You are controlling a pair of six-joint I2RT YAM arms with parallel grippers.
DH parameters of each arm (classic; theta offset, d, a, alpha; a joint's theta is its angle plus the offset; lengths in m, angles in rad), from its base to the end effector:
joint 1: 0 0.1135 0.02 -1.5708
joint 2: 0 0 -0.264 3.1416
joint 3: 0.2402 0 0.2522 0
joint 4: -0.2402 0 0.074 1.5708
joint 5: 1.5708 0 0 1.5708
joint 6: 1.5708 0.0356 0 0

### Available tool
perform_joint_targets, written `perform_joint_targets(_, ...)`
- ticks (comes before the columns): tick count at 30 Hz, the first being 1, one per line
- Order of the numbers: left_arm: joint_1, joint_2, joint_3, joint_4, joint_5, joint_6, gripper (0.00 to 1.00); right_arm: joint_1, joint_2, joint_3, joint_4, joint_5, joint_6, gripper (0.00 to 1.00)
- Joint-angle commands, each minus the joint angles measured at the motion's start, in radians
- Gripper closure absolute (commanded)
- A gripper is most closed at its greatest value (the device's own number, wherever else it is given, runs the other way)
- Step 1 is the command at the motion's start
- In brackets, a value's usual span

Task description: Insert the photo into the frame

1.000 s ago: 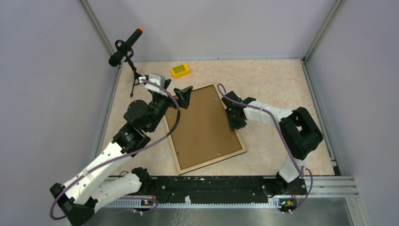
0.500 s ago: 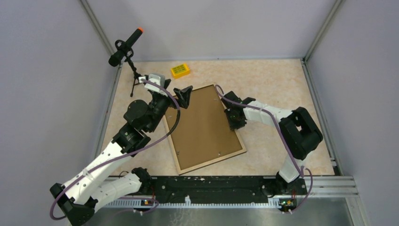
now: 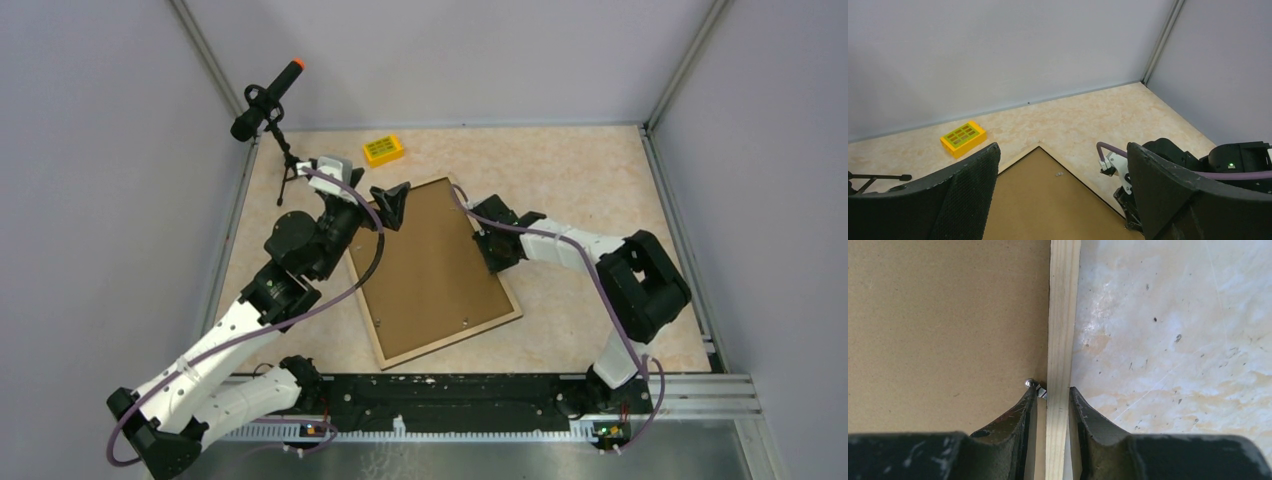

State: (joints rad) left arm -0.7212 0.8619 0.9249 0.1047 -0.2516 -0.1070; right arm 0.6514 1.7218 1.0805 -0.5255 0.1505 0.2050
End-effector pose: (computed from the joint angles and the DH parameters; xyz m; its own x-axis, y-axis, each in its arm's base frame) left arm 0.1529 -0.1226 0.4073 0.0760 -0.2046 -0.9759 0.4659 0.8726 -0.1466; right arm 0.2695 0.1988 0.1756 -0.8284 -0.3785 -0.4129 -0.3921 0.9183 -0.0550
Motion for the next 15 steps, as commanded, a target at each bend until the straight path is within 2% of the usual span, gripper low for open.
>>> perform_joint_targets(1,0.004,0.027,0.005,0.034,-0.013,-0.006,0.01,-0.024,-0.028,-0.039,0.135,0.068,-0.114,1.00)
perform_joint_targets(5,0.004,0.087,0.007,0.023,-0.068,-0.008,0.01,-0.035,-0.067,-0.080,0.195,0.050,-0.112,1.00)
perform_joint_targets(7,0.005,0.116,0.013,-0.001,-0.123,-0.058,0.01,-0.035,-0.091,-0.083,0.200,0.001,-0.082,0.98)
perform_joint_targets(10,0.005,0.143,0.041,-0.127,-0.185,-0.169,0.01,-0.036,-0.171,-0.103,0.218,-0.099,-0.005,0.56)
perform_joint_targets(12,0.006,0.130,0.027,-0.246,-0.201,-0.262,0.01,-0.038,-0.228,-0.126,0.223,-0.131,0.044,0.41)
perform_joint_targets(15,0.007,0.040,-0.058,-0.365,-0.222,-0.432,0.01,-0.050,-0.304,-0.164,0.202,-0.110,0.094,0.26)
